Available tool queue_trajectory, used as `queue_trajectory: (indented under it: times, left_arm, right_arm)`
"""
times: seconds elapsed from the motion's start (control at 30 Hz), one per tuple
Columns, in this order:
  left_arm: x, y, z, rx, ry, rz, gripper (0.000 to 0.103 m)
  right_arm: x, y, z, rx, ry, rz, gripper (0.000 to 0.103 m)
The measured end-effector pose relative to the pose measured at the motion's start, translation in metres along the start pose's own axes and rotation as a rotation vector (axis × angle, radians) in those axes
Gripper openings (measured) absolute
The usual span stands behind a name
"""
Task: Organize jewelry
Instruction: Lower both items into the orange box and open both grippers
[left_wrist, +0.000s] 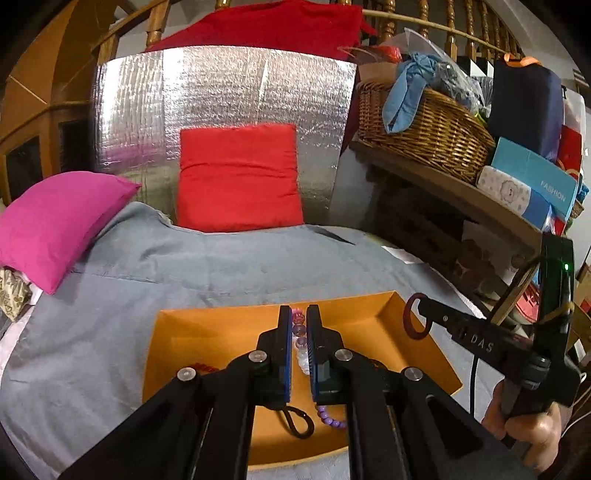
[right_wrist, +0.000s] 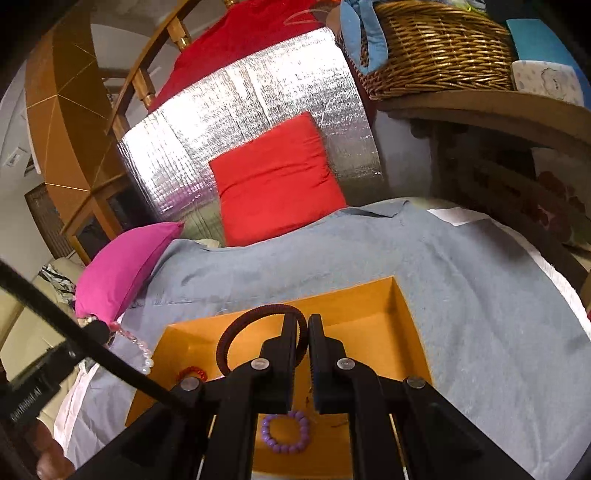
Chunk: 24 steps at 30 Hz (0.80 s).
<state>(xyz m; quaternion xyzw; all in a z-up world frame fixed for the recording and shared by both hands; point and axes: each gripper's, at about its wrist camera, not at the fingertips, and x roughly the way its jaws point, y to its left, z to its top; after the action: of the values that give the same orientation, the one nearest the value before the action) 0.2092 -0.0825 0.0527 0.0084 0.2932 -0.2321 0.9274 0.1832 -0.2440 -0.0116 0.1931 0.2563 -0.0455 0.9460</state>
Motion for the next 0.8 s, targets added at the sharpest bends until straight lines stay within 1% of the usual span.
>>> queue_trajectory:
  times: [0.07, 0.2, 0.3, 0.5, 0.6, 0.8]
  left_arm:
    - [0.008, -0.003, 0.001, 0.022, -0.001, -0.001, 0.008]
    - [0.024, -0.006, -0.002, 0.025, 0.019, -0.029, 0.008]
    - [0.037, -0.006, -0.005, 0.012, 0.042, -0.056, 0.008]
    - [0.064, -0.004, -0.012, -0.006, 0.099, -0.086, 0.008]
    - [0.075, -0.007, -0.018, -0.008, 0.127, -0.098, 0.008]
    - [0.096, -0.010, -0.031, -0.009, 0.189, -0.107, 0.008]
  right_arm:
    - [0.008, -0.005, 0.002, 0.012, 0.024, -0.007, 0.007]
    - [0.027, -0.012, 0.008, 0.026, 0.078, -0.028, 0.007]
    - [0.042, -0.019, 0.008, 0.049, 0.123, -0.037, 0.007]
    - [0.075, -0.024, 0.000, 0.067, 0.217, -0.064, 0.007]
    - [0.087, -0.025, -0.002, 0.073, 0.241, -0.076, 0.008]
    - [0.104, -0.026, -0.004, 0.088, 0.256, -0.098, 0.009]
